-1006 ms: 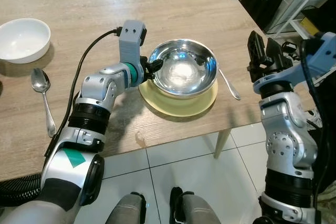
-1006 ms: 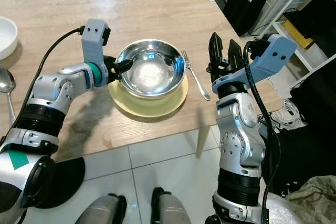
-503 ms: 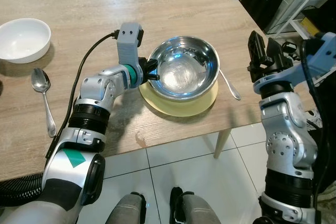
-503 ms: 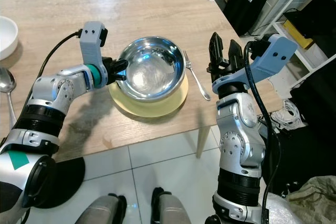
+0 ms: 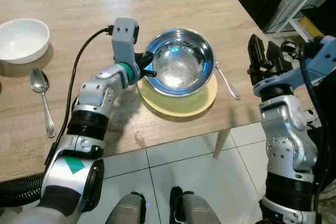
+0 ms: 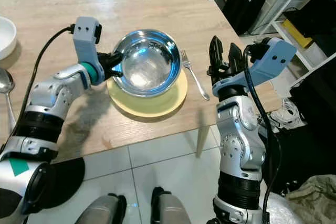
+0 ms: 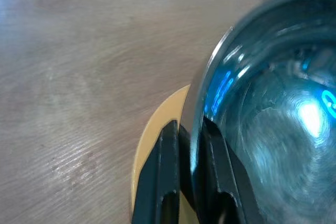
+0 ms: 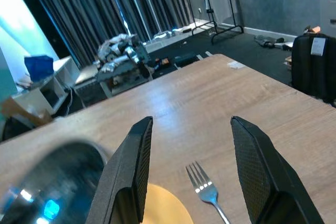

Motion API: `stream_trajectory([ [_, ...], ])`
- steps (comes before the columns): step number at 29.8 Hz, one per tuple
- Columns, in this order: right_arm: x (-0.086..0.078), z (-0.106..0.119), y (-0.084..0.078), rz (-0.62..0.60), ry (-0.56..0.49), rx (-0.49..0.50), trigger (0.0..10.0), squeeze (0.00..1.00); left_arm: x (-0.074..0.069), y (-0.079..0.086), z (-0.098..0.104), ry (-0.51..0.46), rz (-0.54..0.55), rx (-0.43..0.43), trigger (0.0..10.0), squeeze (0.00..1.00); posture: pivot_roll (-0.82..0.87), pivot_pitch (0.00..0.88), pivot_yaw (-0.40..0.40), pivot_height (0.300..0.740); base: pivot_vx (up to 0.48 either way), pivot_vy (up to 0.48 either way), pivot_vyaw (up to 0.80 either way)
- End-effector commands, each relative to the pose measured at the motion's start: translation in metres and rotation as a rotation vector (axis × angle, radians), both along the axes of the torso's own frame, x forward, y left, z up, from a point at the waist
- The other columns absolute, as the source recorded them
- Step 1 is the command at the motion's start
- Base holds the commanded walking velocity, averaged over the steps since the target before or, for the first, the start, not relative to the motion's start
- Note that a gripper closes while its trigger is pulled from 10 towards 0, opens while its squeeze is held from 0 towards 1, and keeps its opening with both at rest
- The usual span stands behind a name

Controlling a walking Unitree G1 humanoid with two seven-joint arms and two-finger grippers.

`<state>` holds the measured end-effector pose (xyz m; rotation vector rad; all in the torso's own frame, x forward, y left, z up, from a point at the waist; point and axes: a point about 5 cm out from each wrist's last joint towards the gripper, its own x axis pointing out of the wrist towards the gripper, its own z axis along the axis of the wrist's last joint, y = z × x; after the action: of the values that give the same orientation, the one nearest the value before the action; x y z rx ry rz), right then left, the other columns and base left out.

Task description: Setting the table

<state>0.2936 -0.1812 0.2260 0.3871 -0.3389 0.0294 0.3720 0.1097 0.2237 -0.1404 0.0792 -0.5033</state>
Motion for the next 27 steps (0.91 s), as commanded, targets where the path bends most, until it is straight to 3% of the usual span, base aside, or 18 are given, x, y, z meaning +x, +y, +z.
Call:
stream_trajectory([
  [1, -0.002, -0.004, -0.002, -0.016, 0.021, -0.013, 10.0, 0.00, -0.004, 0.000, 0.015, -0.069, -0.033, -0.037, 10.0, 0.00, 0.14, 0.108, -0.011, 0.740, 0.000, 0.000, 0.00],
  [4, -0.012, -0.021, -0.005, -0.052, 0.098, -0.111, 10.0, 0.00, -0.020, 0.012, 0.028, -0.145, -0.075, -0.043, 10.0, 0.00, 0.14, 0.100, -0.011, 0.740, 0.000, 0.000, 0.00],
  [7, -0.021, -0.034, -0.006, -0.047, 0.152, -0.172, 10.0, 0.00, -0.029, 0.025, 0.030, -0.143, -0.043, -0.026, 10.0, 0.00, 0.13, 0.098, -0.003, 0.740, 0.000, 0.000, 0.00],
  [14, -0.030, -0.038, -0.016, -0.067, 0.161, -0.156, 10.0, 0.00, -0.050, 0.039, 0.021, -0.136, 0.002, 0.037, 10.0, 0.00, 0.14, 0.092, -0.008, 0.740, 0.000, 0.000, 0.00],
  [19, -0.029, -0.033, -0.016, -0.069, 0.128, -0.127, 10.0, 0.00, -0.063, 0.034, 0.008, -0.142, 0.012, 0.088, 10.0, 0.00, 0.14, 0.089, -0.017, 0.740, 0.000, 0.000, 0.00],
  [27, -0.025, -0.034, -0.009, -0.079, 0.130, -0.165, 10.0, 0.00, -0.060, 0.019, 0.005, -0.196, 0.072, 0.154, 10.0, 0.00, 0.14, 0.093, -0.022, 0.740, 0.000, 0.000, 0.00],
])
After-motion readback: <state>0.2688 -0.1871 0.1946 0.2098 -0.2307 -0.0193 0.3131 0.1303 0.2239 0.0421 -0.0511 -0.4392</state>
